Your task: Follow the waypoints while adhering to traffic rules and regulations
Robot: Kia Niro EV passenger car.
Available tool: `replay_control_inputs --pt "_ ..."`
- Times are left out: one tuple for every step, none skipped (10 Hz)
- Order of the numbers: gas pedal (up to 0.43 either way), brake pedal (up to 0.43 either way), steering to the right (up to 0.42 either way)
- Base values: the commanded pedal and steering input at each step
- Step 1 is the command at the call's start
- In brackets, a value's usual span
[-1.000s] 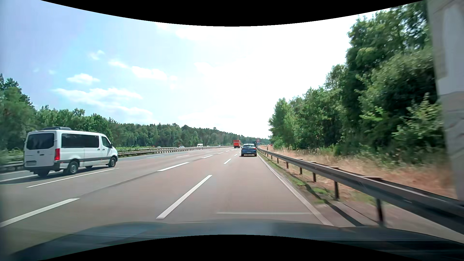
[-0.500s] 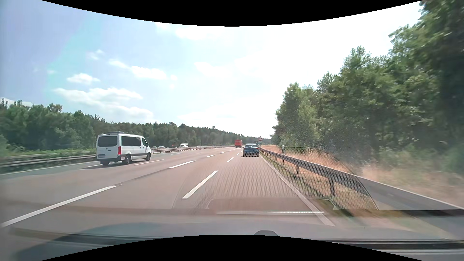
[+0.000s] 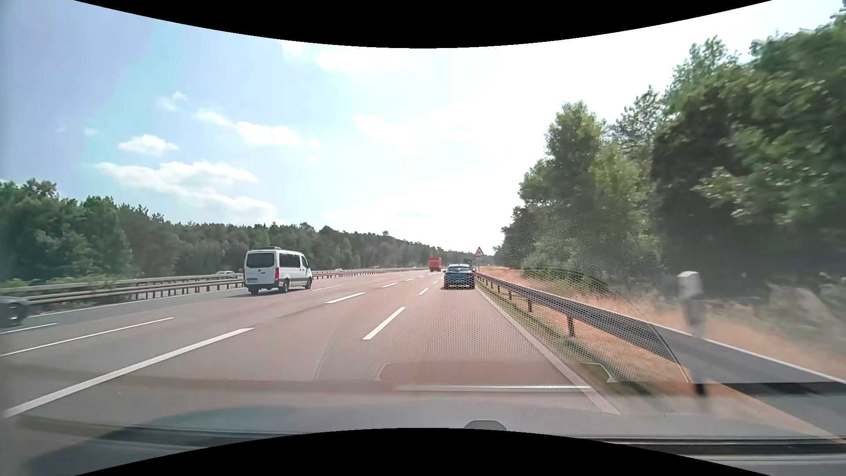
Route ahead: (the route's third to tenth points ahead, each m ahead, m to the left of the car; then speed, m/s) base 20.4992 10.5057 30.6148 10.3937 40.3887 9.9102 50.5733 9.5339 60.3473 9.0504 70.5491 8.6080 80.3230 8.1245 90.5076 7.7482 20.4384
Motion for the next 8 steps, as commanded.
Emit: replay_control_inputs --pt "0.000 0.098 -0.001" --pt "0.000 0.110 -0.001" --pt "0.000 0.110 -0.001" --pt "0.000 0.116 -0.001" --pt "0.000 0.122 -0.001" --pt "0.000 0.122 -0.001" --pt "0.000 0.128 -0.001" --pt "0.000 0.134 -0.001"
